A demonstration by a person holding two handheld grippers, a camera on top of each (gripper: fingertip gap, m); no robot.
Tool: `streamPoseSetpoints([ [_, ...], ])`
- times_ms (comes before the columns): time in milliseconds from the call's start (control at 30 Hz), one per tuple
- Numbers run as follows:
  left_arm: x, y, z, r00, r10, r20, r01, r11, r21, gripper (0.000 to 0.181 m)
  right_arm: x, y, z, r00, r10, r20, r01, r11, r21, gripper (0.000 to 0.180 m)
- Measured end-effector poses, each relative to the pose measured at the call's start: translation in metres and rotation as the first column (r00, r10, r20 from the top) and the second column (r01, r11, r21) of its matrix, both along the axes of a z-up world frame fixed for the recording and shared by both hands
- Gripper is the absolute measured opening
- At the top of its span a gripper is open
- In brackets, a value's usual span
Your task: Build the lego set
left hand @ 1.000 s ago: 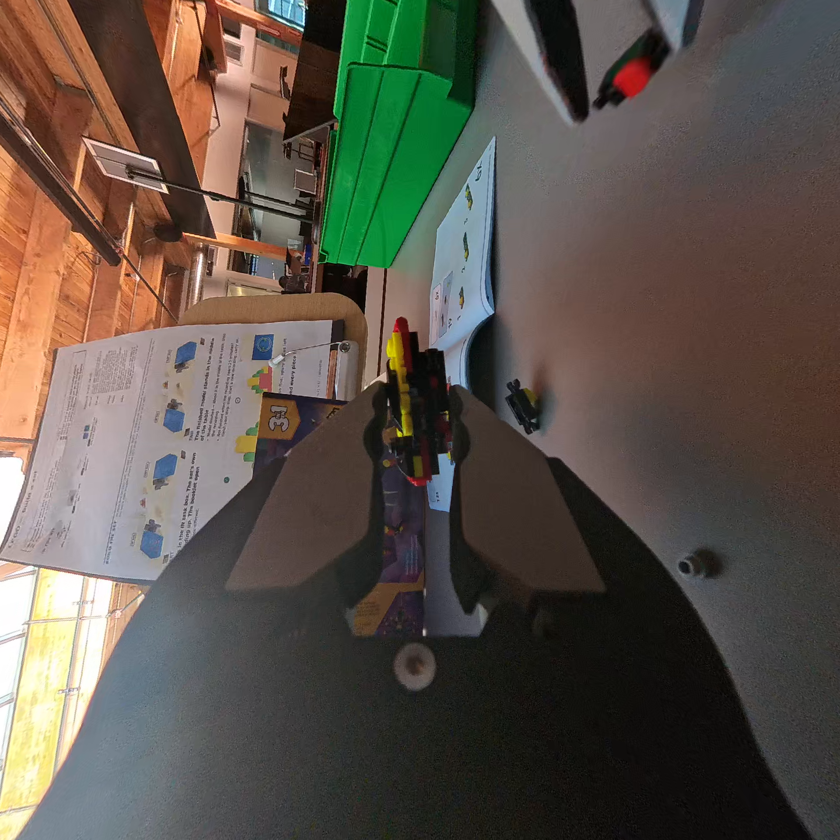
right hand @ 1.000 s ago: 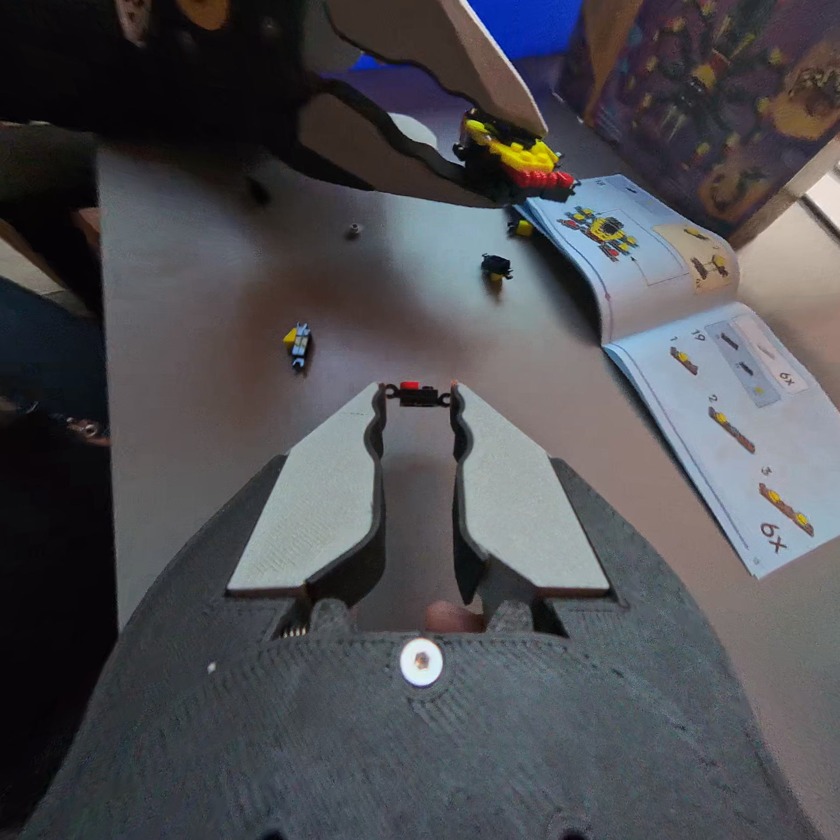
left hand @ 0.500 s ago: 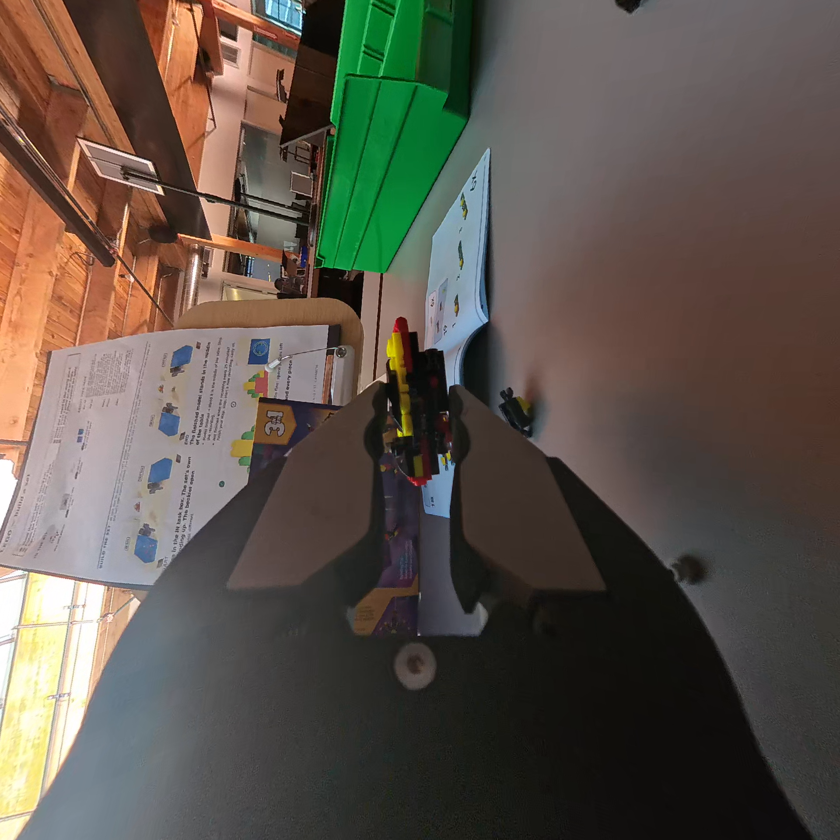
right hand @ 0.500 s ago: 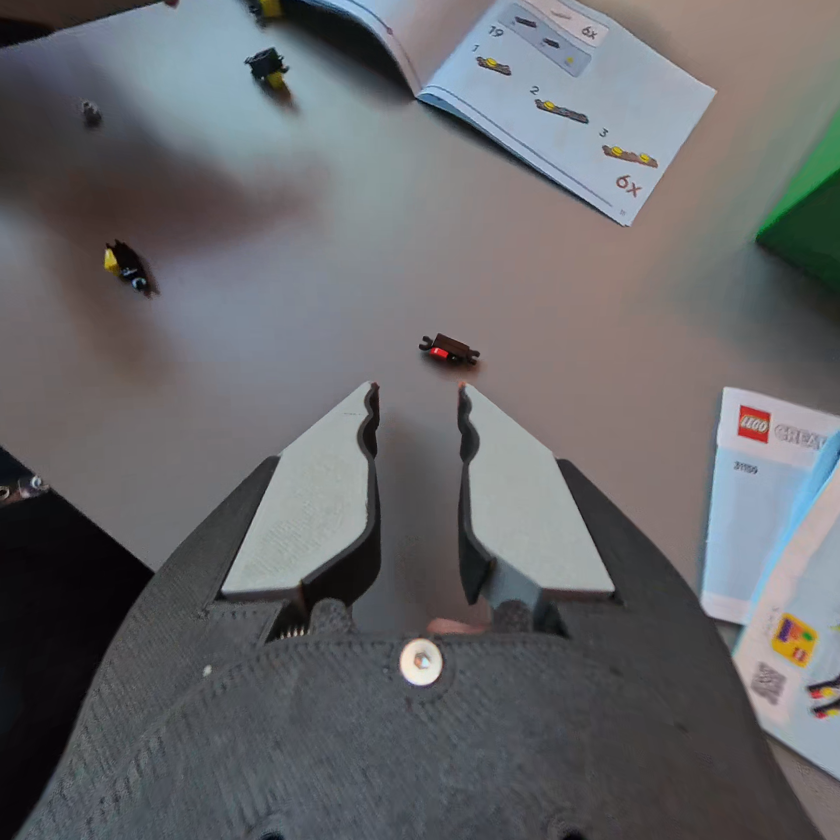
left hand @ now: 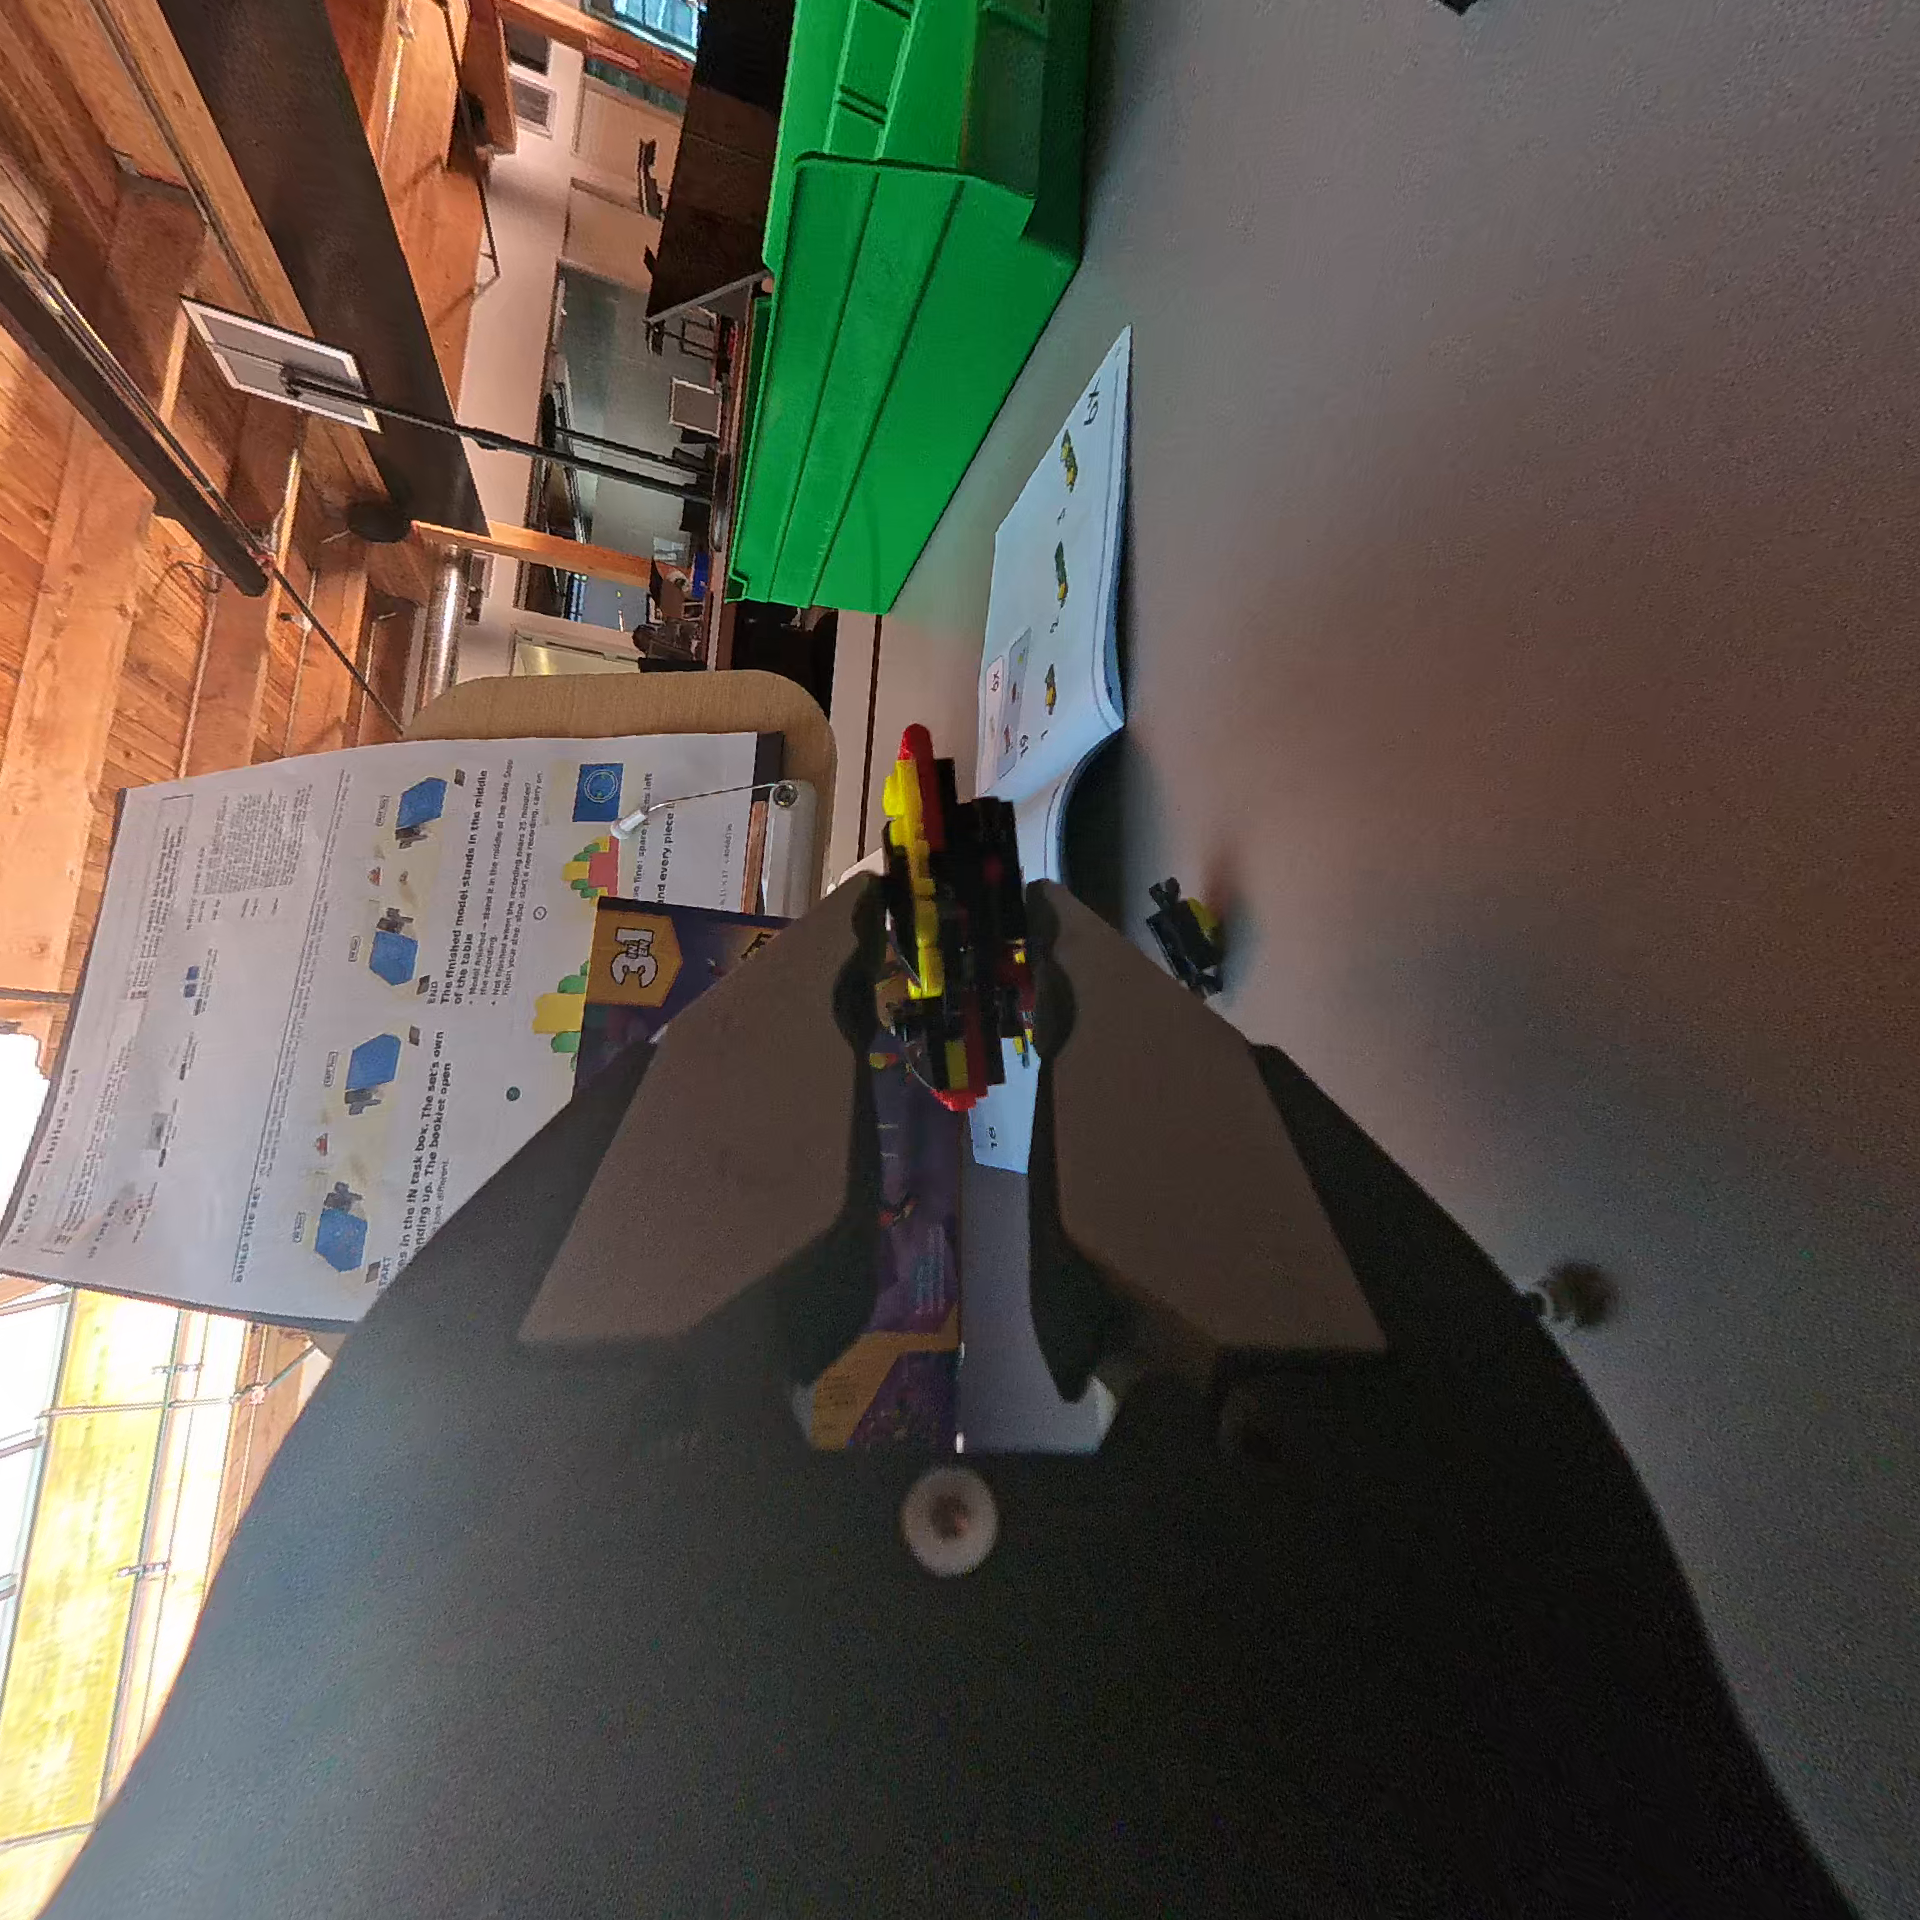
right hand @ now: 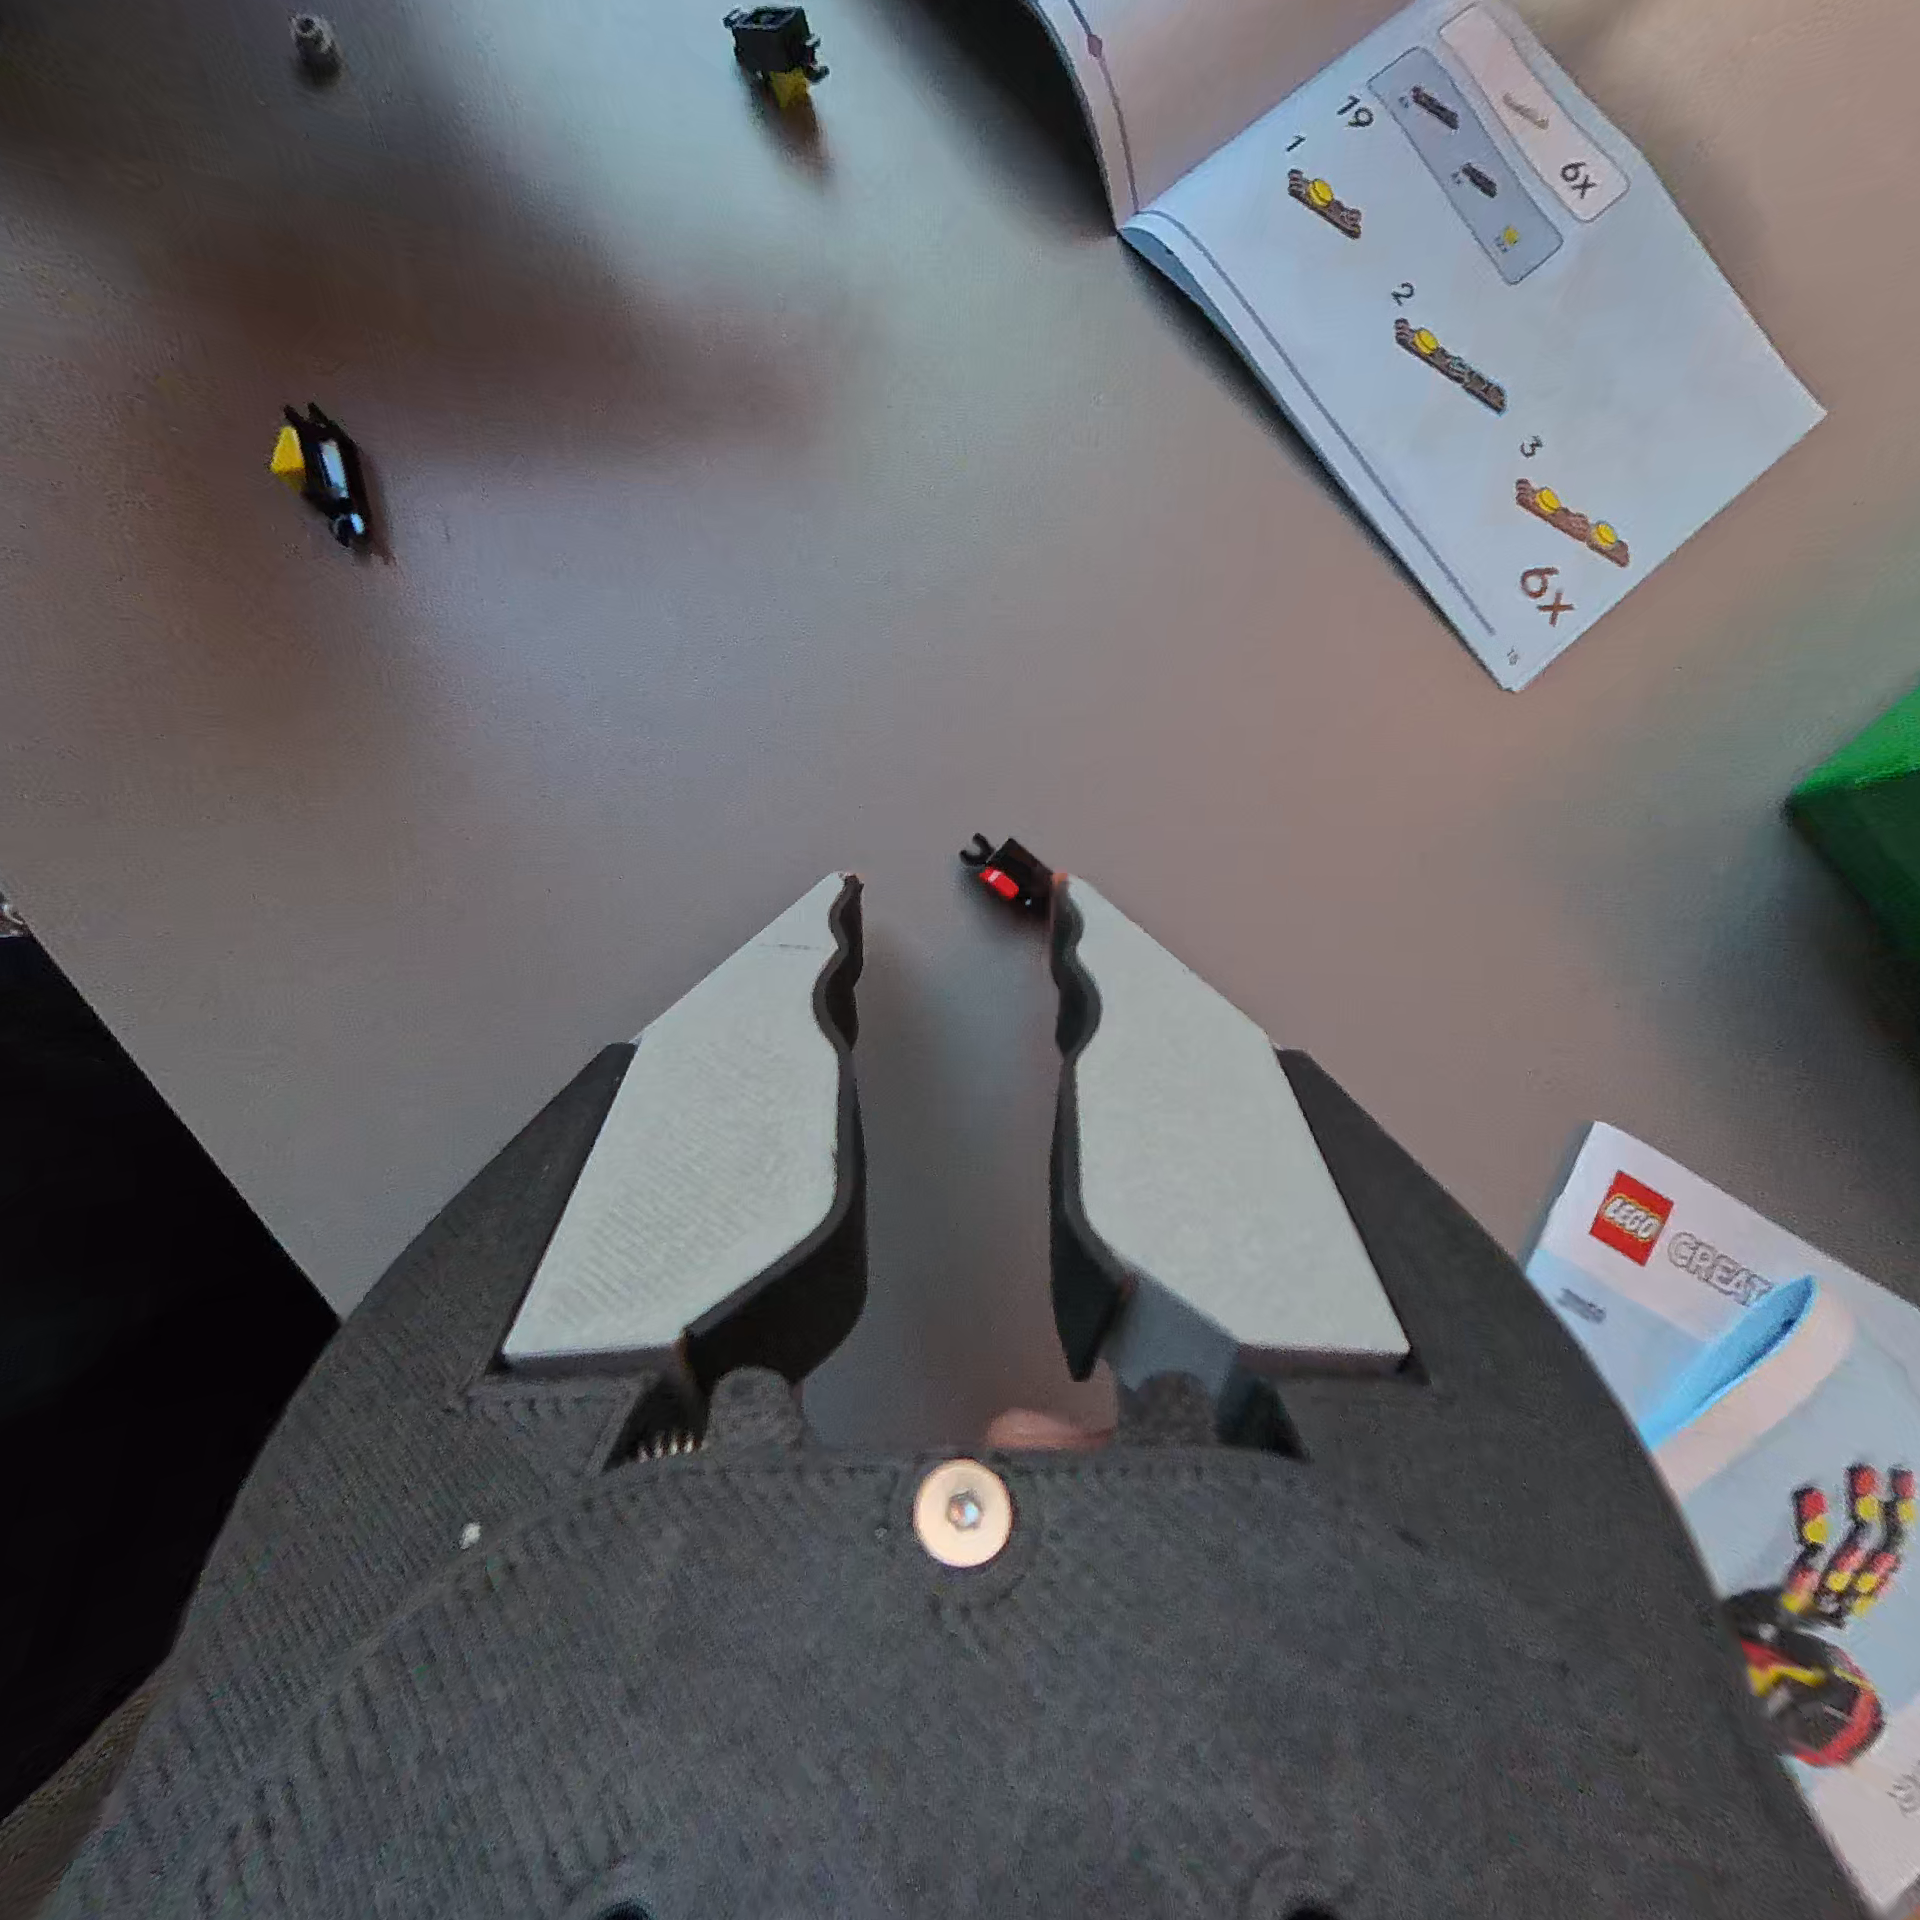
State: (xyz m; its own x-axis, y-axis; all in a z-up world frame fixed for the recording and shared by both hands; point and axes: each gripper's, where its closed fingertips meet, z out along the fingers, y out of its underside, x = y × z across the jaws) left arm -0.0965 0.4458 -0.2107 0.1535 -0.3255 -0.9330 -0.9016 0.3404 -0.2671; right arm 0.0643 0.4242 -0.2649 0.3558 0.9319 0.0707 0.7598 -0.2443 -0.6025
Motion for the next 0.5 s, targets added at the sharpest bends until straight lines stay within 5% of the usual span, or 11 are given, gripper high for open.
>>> streamPoseSetpoints([
  [300,0.001,0.0,-0.002,1.0,-0.01,0.023,0.011,0.999,-0.033,0.023,-0.007,-0.009,-0.008,0.991,0.116,0.07,-0.114,0.993,-0.029,0.054],
  [500,-0.004,0.002,0.001,0.999,0.006,0.038,-0.005,0.999,-0.032,0.023,-0.013,-0.006,-0.013,0.972,0.211,0.101,-0.199,0.973,-0.119,0.053],
])
